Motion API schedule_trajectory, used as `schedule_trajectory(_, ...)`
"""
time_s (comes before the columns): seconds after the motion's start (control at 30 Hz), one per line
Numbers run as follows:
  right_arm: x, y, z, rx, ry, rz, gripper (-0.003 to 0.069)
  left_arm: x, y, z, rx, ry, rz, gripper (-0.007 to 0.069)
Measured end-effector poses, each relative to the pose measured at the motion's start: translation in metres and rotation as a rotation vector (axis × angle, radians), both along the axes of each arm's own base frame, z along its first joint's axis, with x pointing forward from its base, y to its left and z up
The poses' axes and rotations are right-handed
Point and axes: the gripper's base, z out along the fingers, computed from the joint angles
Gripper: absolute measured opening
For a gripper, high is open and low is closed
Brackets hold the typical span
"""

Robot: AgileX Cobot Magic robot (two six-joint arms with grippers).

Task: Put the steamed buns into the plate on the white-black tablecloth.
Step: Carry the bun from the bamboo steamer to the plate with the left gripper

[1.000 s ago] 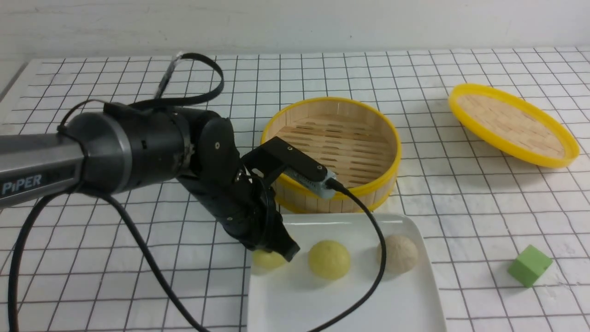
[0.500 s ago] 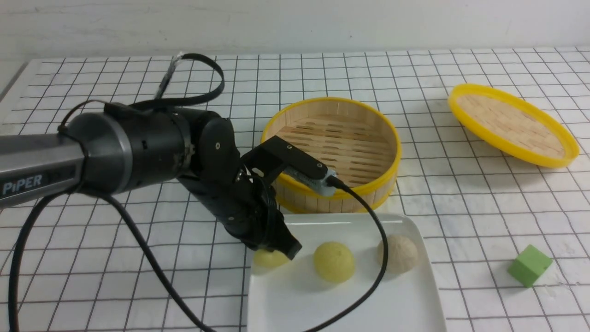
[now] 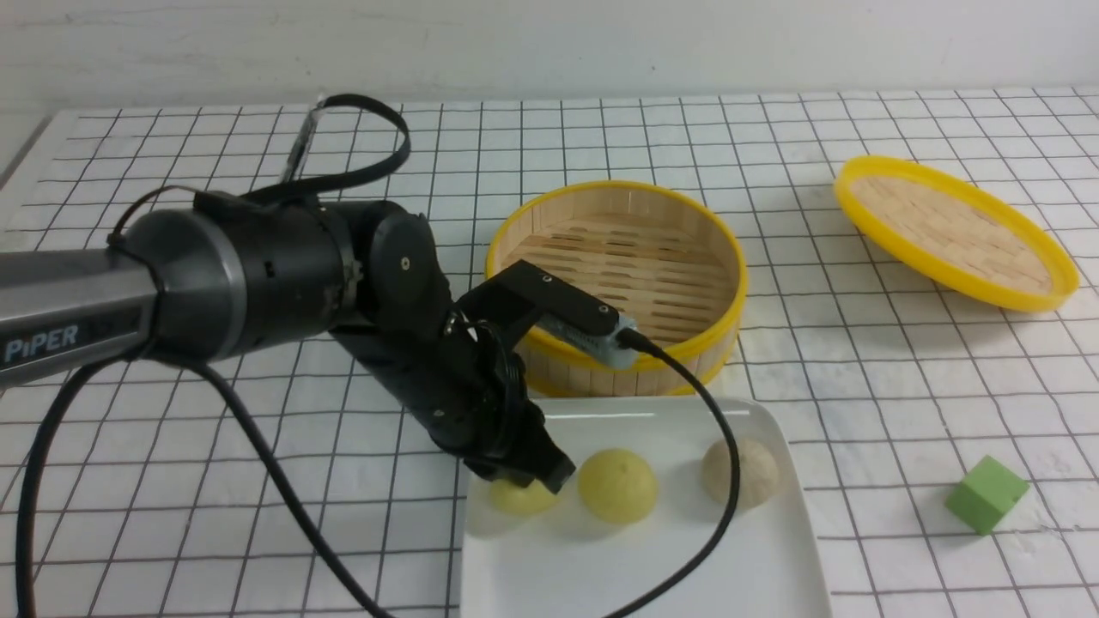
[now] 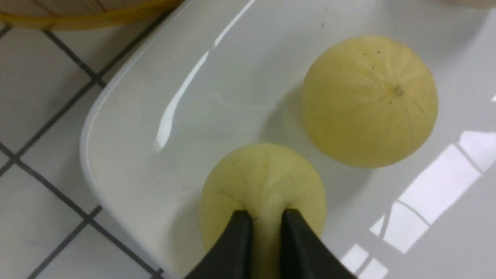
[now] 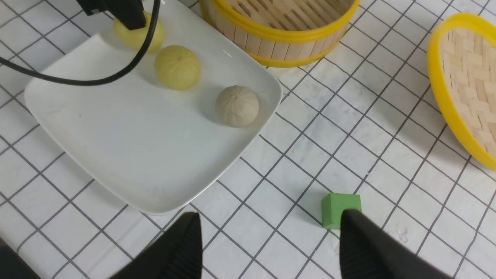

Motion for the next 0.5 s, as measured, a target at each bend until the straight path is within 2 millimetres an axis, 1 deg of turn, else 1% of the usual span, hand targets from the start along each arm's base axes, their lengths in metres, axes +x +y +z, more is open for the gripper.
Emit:
schedule_trajectory(0.07, 0.000, 0.000, 0.000, 0.000, 0.000, 0.000, 0.0472, -0.001, 0.000, 0.000, 0.004, 0.004, -0.019, 0.0185)
schedule_trajectory(0.1, 0.000, 0.000, 0.000, 0.000, 0.000, 0.000, 0.0472, -0.001, 0.000, 0.000, 0.000, 0.006, -0.024, 0.0231)
schedule_trajectory(0.13, 0.000, 0.000, 0.000, 0.000, 0.000, 0.000, 0.0472, -0.001, 0.000, 0.000, -0.001, 0.004, -0.025, 0.0239)
schedule_trajectory(0.17, 0.000, 0.000, 0.000, -0.001, 0.001, 0.000, 0.0472, -0.001, -0.001, 0.000, -0.010, 0.002, -0.023, 0.0297)
schedule_trajectory(0.27, 0.000, 0.000, 0.000, -0.001, 0.002, 0.000, 0.0472, 0.001, -0.003, 0.001, -0.033, -0.015, -0.008, 0.0404)
schedule_trajectory(0.33, 0.000, 0.000, 0.000, -0.003, 0.005, 0.000, 0.0472, 0.002, -0.003, 0.002, -0.038, -0.024, -0.004, 0.0449)
schedule_trajectory(0.4, 0.000, 0.000, 0.000, -0.004, 0.006, 0.000, 0.0472, 0.002, -0.003, 0.003, -0.043, -0.032, -0.002, 0.0468)
schedule_trajectory(0.47, 0.000, 0.000, 0.000, -0.002, 0.003, 0.000, 0.0472, 0.003, -0.004, 0.011, -0.054, -0.050, -0.004, 0.0479)
schedule_trajectory(0.5, 0.000, 0.000, 0.000, 0.002, -0.003, 0.000, 0.0472, 0.004, -0.004, 0.019, -0.065, -0.070, -0.007, 0.0482)
